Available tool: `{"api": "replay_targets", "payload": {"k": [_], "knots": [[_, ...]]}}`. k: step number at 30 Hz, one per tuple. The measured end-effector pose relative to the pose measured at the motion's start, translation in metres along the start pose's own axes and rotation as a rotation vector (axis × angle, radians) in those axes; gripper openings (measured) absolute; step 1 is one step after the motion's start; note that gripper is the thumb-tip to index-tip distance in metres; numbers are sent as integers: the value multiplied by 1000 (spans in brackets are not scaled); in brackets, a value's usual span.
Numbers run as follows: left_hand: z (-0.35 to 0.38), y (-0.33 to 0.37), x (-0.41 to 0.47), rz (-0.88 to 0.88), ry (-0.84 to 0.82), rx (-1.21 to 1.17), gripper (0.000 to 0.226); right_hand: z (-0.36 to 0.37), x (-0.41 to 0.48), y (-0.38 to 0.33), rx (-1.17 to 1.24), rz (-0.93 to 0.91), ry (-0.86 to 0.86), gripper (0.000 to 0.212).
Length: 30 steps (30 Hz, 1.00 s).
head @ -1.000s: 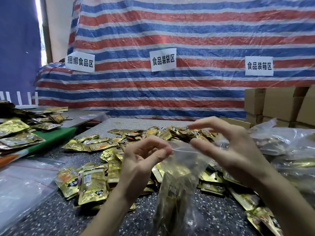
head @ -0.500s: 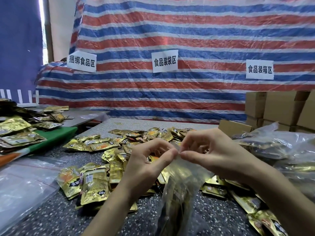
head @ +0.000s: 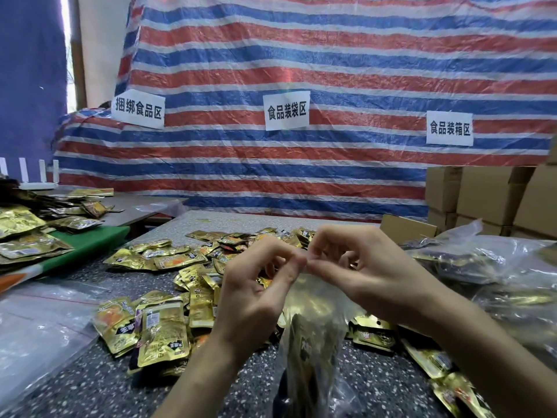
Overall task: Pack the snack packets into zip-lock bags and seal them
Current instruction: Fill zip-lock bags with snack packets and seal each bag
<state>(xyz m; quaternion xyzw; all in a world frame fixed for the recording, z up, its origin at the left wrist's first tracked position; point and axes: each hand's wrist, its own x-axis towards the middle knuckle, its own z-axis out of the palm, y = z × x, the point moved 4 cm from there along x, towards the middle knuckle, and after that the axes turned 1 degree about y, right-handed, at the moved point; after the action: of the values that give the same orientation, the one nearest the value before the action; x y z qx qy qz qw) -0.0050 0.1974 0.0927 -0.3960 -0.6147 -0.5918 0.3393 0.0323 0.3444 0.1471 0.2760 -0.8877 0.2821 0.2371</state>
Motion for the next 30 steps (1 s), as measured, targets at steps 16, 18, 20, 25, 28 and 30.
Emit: {"api": "replay_targets", "payload": {"k": [16, 18, 20, 25, 28, 30], "knots": [[-2, 1, -1, -76, 118, -240, 17, -13, -4, 2, 91, 99, -105, 6], [-3, 1, -1, -72, 127, -258, 16, -16, -6, 3, 94, 104, -115, 6], [-3, 2, -1, -70, 124, -268, 16, -19, -8, 5, 107, 116, -116, 8], [-8, -1, 1, -95, 165, -308, 17, -28, -20, 18, 149, 151, -102, 6], [-8, 1, 2, -90, 166, -298, 16, -30, -30, 23, 183, 173, -119, 5], [-8, 1, 2, -89, 164, -290, 15, -34, -36, 27, 185, 190, -104, 5]]}}
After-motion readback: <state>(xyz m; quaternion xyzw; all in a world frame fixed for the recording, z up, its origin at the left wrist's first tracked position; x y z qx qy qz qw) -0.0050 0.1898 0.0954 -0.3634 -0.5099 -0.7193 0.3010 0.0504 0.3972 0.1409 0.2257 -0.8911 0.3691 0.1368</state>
